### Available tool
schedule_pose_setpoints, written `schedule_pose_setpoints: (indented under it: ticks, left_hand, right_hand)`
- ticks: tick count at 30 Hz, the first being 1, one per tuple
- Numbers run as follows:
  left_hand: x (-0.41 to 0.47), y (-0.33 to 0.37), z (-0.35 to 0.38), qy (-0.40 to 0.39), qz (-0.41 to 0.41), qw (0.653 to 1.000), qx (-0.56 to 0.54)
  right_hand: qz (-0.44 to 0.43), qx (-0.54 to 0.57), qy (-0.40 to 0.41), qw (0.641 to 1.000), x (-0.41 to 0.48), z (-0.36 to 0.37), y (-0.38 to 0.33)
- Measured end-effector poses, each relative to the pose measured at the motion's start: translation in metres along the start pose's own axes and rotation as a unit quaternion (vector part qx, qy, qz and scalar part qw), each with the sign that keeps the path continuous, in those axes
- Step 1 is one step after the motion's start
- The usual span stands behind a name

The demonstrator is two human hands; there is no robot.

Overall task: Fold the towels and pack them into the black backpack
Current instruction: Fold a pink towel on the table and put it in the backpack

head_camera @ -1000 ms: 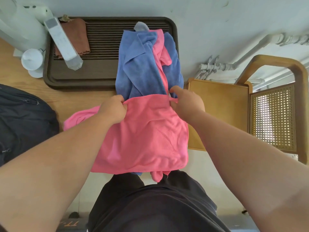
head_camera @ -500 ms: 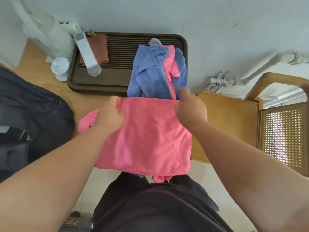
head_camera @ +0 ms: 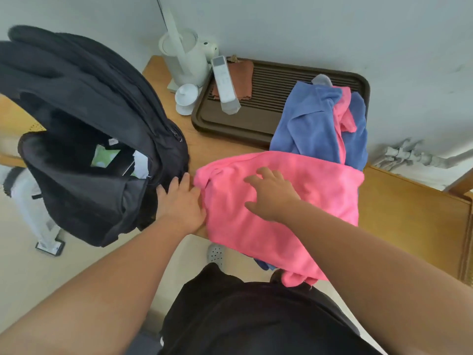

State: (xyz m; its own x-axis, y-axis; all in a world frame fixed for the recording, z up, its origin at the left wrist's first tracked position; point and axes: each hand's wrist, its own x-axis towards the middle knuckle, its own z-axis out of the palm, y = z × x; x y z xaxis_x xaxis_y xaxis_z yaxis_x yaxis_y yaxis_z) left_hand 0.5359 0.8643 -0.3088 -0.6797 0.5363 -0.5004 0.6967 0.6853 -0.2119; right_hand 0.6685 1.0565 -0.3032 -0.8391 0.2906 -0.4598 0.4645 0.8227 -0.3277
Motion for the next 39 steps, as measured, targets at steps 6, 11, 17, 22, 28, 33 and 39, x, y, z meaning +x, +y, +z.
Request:
schedule_pose_setpoints:
  ticks: [6,11,17,22,28,33,39]
  left_hand:
    - [0.029,-0.047,0.008,0.003,0.058,0.998,0.027]
    - [0.057,-0.078,0.008,0.016,0.086,0.995,0.050]
    - [0.093,-0.111,-0.008,0.046,0.144,0.984,0.098]
    - [0.088,-0.105,-0.017,0.053,0.167,0.981,0.080]
    - [0.068,-0.075,-0.005,0.125,0.190,0.973,-0.046]
    - [0.088,-0.062,0.017,-0.037,0.112,0.966,-0.232]
    - [0.096,-0.044,0.020,-0.019,0.069,0.955,-0.289]
  right_hand:
    - [0.071,0.019,-0.004,0.997,0.025,0.008,-0.052]
    - [0.109,0.005,-0.010,0.994,0.046,0.014,-0.092]
    - [0.131,-0.001,-0.032,0.991,0.061,0.020,-0.115]
    - [0.101,-0.013,-0.039,0.994,0.076,0.024,-0.123]
    - [0.098,0.054,-0.024,0.993,0.088,0.033,-0.121]
    - [0.097,0.086,-0.091,0.987,0.077,0.051,-0.103]
    - [0.081,0.162,-0.109,0.977,0.064,0.059,-0.092]
